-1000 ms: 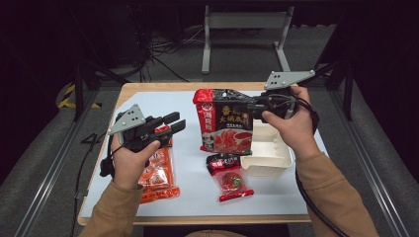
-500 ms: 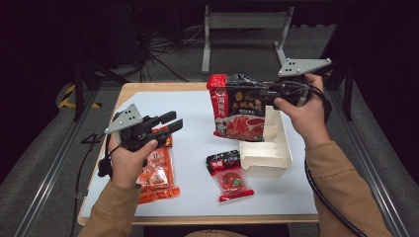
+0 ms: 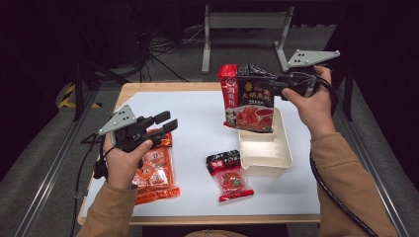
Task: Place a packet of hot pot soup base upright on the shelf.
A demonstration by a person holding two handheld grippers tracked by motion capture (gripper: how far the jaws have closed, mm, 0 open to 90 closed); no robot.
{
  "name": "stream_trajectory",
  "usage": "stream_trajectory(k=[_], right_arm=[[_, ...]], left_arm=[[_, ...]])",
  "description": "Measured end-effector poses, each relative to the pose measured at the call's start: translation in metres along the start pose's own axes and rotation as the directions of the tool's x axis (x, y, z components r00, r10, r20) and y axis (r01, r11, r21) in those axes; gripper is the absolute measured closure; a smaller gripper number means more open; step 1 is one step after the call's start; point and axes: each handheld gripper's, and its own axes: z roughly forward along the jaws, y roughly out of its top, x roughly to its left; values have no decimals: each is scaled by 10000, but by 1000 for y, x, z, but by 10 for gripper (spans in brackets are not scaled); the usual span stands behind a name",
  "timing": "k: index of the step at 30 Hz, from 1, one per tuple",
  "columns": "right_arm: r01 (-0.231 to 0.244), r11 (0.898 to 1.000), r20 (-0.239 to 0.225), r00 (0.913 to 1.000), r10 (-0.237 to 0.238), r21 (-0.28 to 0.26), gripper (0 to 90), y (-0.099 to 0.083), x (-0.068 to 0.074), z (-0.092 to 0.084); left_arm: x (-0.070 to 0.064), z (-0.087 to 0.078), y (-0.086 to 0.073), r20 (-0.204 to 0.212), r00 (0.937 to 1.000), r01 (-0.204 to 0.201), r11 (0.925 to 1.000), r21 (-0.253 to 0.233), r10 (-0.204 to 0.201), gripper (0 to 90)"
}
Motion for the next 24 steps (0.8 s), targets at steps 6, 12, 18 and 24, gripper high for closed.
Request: stream_trajectory(k=[6,12,18,24], right_arm=[[76,10000,228,9997,-76,-29,768,-2,-11,-1],[238,9997,580,9980,-244,97,768,-5,-22,-2],[333,9994,718,9969,-337,59,768,-11,-31,-2],[410,9992,892,9952,-407,-18,768,-20,-42,2]], left_arm=[[2,-5,-2,-170,9998,35,10000,89,-34,575],[2,-10,-4,-300,9994,151,9997,169,-145,568],[3,-12,-5,-351,9992,209,9997,134,-204,566],[4,-11,-7,-343,9990,287,9994,178,-281,560]])
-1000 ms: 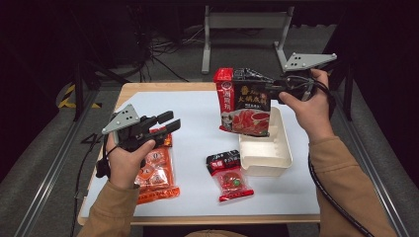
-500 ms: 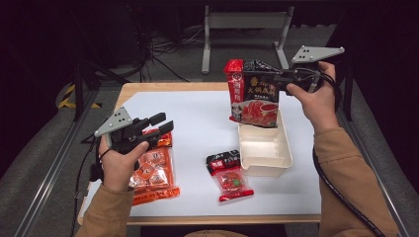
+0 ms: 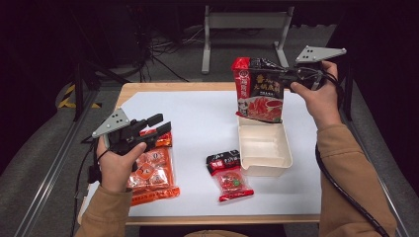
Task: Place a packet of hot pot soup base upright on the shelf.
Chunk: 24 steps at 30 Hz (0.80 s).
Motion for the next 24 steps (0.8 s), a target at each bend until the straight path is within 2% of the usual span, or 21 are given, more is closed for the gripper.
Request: stream_trajectory(k=[8,15,24], right_arm=[[-12,10000,173,9998,11,57,767,-15,-7,9],[-215,9997,76,9997,214,121,767,-27,-7,17],[-240,9994,151,9996,237,243,765,-38,-6,24]], left_arm=[[2,0,-1,-15,10000,62,10000,-15,-62,558],[4,0,-2,-33,9999,123,9999,15,-123,558],[5,0,-3,-88,9998,152,9999,54,-151,551]])
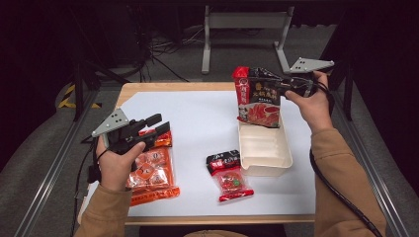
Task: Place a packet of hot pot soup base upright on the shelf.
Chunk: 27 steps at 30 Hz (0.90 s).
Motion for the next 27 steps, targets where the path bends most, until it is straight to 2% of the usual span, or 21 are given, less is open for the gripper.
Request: stream_trajectory(k=[13,27], right_arm=[[77,10000,-314,9995,-75,60,747,-11,6,5],[-266,9996,-337,9991,267,54,732,-23,7,4]], left_arm=[[0,1,-1,-27,10000,19,10000,2,-19,543],[1,1,-1,-65,10000,20,10000,1,-20,529]])
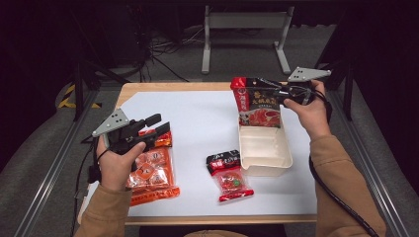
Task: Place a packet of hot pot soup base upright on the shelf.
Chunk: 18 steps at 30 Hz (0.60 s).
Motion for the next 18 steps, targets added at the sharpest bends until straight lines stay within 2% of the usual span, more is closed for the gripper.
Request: stream_trajectory(k=[5,10,18], right_arm=[[-80,9999,-13,10000,80,99,728,-4,-1,-1],[-231,9972,80,9997,226,713,729,-18,-4,2],[-759,9953,225,9970,747,606,732,-36,-8,-6]], left_arm=[[-1,0,0,3,10000,9,10000,14,-9,525],[-1,-1,0,-1,10000,6,10000,15,-6,521],[-1,2,0,-34,10000,25,10000,70,-25,498]])
